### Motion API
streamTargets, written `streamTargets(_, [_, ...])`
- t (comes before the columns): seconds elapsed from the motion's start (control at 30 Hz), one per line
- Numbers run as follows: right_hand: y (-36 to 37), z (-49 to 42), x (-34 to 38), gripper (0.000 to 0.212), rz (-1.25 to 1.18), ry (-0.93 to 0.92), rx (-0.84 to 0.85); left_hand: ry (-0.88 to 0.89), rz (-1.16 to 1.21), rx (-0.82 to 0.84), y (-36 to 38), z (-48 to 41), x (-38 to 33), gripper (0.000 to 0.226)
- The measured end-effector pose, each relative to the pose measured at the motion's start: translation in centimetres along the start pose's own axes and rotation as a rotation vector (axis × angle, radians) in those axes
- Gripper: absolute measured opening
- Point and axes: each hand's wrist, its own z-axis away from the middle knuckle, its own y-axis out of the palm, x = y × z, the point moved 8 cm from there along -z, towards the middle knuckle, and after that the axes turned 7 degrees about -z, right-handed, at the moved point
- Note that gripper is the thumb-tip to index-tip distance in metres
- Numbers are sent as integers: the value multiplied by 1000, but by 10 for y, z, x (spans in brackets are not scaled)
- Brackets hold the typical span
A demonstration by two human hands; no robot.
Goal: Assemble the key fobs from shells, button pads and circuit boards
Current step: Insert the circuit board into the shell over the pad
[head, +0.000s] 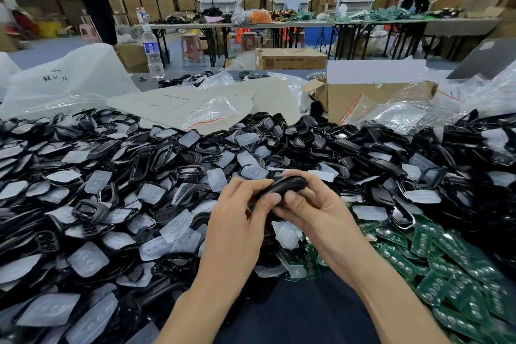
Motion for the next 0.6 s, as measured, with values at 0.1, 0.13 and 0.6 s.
streamTargets(0.1, [3,1,3,29,27,-30,9,-3,-20,-23,-2,0,1,14])
streamTargets(0.13, [3,1,4,30,33,-38,5,-2,-30,-25,-2,1,1,14])
streamTargets(0.6, [7,6,7,14,167,-108,-16,62,-147,-72,-5,5,-9,10])
